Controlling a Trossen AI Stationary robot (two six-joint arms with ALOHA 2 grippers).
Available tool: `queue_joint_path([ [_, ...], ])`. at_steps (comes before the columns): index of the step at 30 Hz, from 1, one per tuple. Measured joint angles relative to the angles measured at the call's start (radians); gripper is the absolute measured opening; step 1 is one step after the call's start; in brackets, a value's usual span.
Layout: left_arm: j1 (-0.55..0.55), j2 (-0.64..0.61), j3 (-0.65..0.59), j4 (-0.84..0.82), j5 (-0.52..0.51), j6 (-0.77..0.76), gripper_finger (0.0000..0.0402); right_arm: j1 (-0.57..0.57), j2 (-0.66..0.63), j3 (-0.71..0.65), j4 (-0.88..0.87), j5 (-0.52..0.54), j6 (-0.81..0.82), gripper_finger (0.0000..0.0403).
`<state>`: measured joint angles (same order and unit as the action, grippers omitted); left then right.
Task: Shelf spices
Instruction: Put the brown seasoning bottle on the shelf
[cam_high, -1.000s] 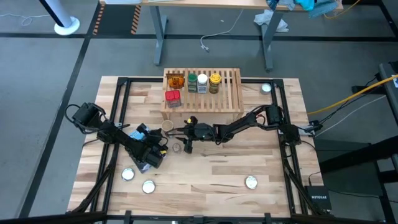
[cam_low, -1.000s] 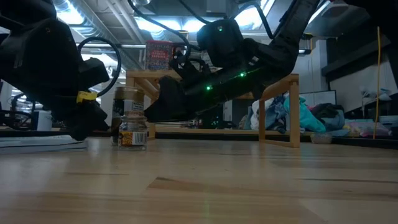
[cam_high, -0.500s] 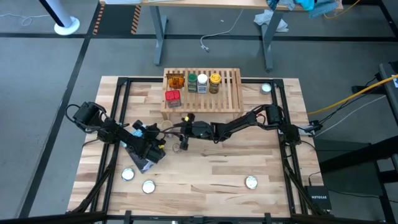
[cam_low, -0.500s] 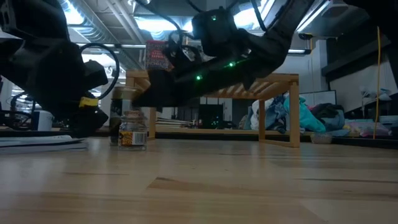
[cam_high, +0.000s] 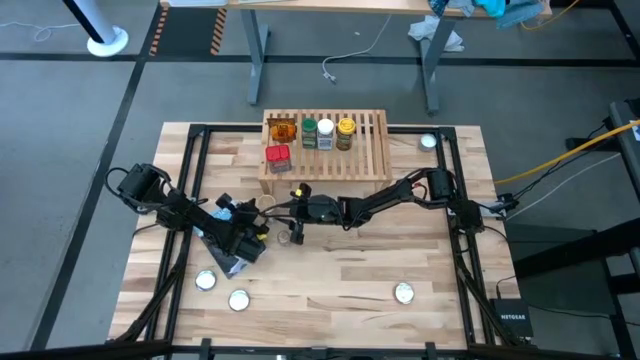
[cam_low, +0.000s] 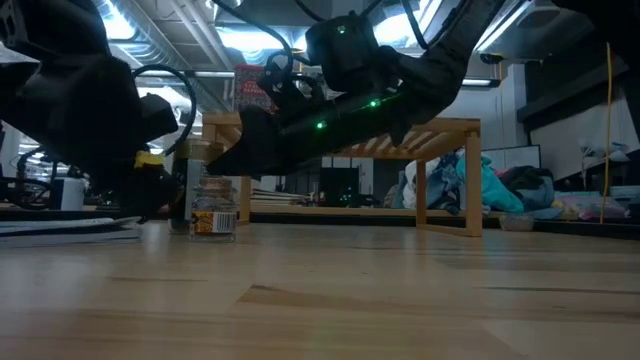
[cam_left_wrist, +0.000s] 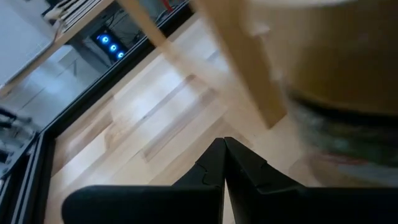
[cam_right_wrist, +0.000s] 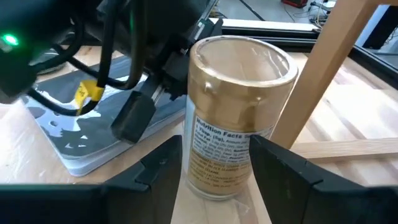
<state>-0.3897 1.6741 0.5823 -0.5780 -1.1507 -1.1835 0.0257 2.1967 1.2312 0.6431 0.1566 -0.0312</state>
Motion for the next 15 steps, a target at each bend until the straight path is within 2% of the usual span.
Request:
queue_joint_path([
  [8, 0.0, 0.0, -0.002, 0.22, 0.0, 0.291, 0.0, 0.0, 0.0, 0.0, -0.005, 0.017, 0.025, 0.0195],
  [15, -0.002, 0.0, -0.002, 0.282, 0.028, 0.353, 0.0, 0.0, -0.001, 0.002, 0.001, 0.036, 0.026, 0.0195],
])
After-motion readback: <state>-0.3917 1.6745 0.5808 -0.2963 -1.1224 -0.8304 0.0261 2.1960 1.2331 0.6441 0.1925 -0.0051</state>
